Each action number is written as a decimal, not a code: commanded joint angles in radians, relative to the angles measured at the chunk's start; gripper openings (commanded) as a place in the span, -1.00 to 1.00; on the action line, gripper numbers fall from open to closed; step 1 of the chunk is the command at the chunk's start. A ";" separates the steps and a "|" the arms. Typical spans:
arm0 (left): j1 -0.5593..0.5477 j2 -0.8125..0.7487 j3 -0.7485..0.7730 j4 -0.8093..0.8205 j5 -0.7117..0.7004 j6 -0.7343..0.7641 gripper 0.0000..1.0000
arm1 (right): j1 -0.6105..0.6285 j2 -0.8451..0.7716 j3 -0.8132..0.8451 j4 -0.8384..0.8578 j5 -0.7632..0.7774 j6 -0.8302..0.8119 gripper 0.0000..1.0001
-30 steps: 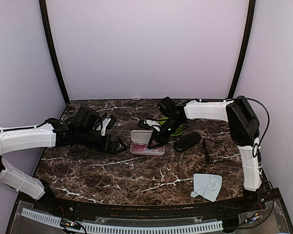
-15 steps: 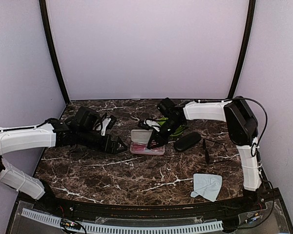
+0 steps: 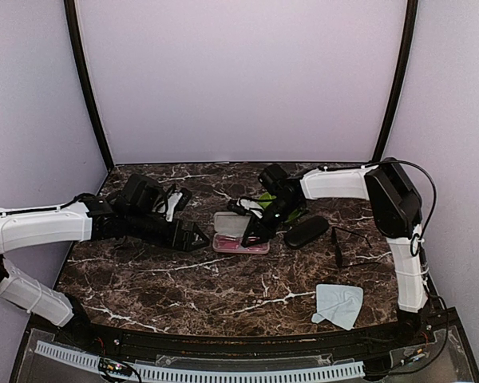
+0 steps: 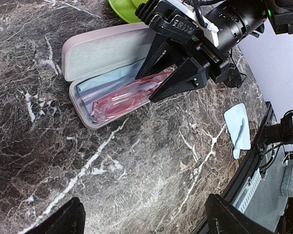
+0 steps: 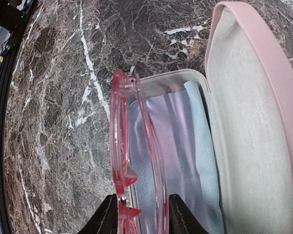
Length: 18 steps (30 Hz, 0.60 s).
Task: Organize the sunglasses
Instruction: Place the sunglasses in the sunglasses case.
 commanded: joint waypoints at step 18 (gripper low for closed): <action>0.006 0.009 0.004 0.026 0.034 -0.007 0.77 | 0.024 -0.066 -0.040 0.074 0.111 0.052 -0.02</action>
